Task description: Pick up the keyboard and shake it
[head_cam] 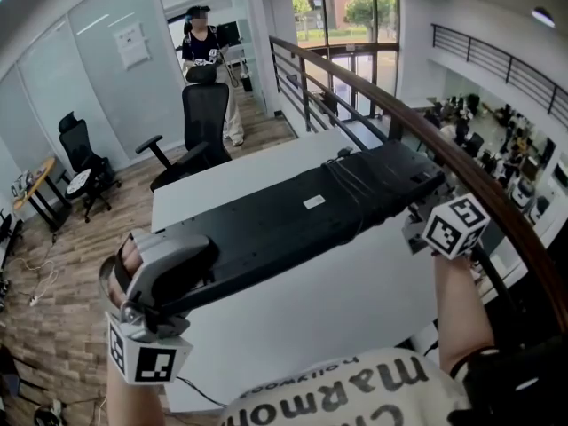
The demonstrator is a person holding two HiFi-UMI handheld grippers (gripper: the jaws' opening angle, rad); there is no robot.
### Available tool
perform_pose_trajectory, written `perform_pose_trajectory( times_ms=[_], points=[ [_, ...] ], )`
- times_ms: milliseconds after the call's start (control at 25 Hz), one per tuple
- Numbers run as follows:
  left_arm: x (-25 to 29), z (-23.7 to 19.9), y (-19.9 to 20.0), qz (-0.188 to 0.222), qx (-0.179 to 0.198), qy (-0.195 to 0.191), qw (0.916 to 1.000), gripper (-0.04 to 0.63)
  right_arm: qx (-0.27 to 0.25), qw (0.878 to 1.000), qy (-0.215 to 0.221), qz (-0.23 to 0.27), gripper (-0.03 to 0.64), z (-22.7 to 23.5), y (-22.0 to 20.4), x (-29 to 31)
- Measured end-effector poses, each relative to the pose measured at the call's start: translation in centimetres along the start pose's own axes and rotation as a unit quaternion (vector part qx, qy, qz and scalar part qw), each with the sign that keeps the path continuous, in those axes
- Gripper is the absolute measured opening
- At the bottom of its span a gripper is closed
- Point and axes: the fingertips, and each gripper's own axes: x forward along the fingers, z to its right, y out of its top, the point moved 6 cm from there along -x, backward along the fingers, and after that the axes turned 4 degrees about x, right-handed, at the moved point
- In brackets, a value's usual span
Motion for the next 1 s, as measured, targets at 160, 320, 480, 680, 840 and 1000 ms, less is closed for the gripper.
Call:
perform_pose_trajectory(
  times_ms=[160,320,480,680,840,1000],
  points=[
    [-0.3,0.0,-0.1,-0.001,0.010,-0.002,0.9999,0.098,0.016,1.000,0.005,-0.013,0.255,-0.2,-0.9,0.4],
    [-0.2,-0.1,0.3,0.005,0.019,0.002,0.9998,0.094,0.016,1.000,0.006,-0.003,0.255,0.0,-0.6,0.2],
    [-0.3,-0.5,0.1,0.004,0.001,0.024,0.9997,0.110,0.006,1.000,0.008,0.018,0.255,-0.1,0.6,0.4],
    [-0.1,-0.2,-0.1,-0.005,-0.010,0.020,0.9997,0.113,0.014,1.000,0.003,0.005,0.255,0.0,0.1,0.3],
    [0.0,-0.5,0.1,-0.005,-0.015,0.022,0.9996,0.118,0.025,1.000,0.006,-0.003,0.255,0.2,0.1,0.3],
    [-0.2,-0.5,0.5,-0.002,-0.052,0.005,0.9986,0.115,0.031,1.000,0.002,-0.001,0.255,0.0,0.0,-0.2]
  ],
)
